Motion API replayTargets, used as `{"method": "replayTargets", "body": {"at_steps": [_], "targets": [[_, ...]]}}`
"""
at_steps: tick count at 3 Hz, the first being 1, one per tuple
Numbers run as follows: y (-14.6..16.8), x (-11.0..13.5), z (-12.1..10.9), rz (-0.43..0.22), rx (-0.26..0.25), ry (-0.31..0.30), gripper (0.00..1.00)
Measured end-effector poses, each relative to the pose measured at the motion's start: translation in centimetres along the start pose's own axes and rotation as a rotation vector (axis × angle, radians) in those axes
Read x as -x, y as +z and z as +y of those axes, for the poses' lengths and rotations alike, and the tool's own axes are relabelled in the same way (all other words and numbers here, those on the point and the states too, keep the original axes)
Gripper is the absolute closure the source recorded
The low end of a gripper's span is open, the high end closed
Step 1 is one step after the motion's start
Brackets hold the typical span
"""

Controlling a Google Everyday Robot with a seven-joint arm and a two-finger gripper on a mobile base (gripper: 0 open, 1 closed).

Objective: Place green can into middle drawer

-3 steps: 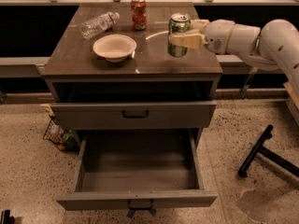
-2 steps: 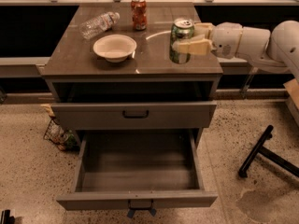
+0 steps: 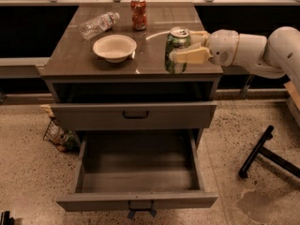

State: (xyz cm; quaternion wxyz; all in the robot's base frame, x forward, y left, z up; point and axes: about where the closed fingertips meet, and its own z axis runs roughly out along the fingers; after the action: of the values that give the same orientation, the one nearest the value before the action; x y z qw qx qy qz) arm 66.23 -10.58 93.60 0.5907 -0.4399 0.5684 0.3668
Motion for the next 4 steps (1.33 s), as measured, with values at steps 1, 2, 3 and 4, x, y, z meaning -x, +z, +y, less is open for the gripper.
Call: {"method": "replayTargets", "body": {"at_steps": [1, 2, 3, 4], "targets": [[-0.3, -0.1, 3.2, -0.052, 0.004, 0.037, 1.00], [-0.2, -2.8, 8.0, -0.083, 0.050, 0.077, 1.00], [0.4, -6.5, 11.3, -0.036, 0.091, 0.040, 1.00], [1.2, -11.0, 13.9, 0.050, 0.141, -0.055, 1.00]]}}
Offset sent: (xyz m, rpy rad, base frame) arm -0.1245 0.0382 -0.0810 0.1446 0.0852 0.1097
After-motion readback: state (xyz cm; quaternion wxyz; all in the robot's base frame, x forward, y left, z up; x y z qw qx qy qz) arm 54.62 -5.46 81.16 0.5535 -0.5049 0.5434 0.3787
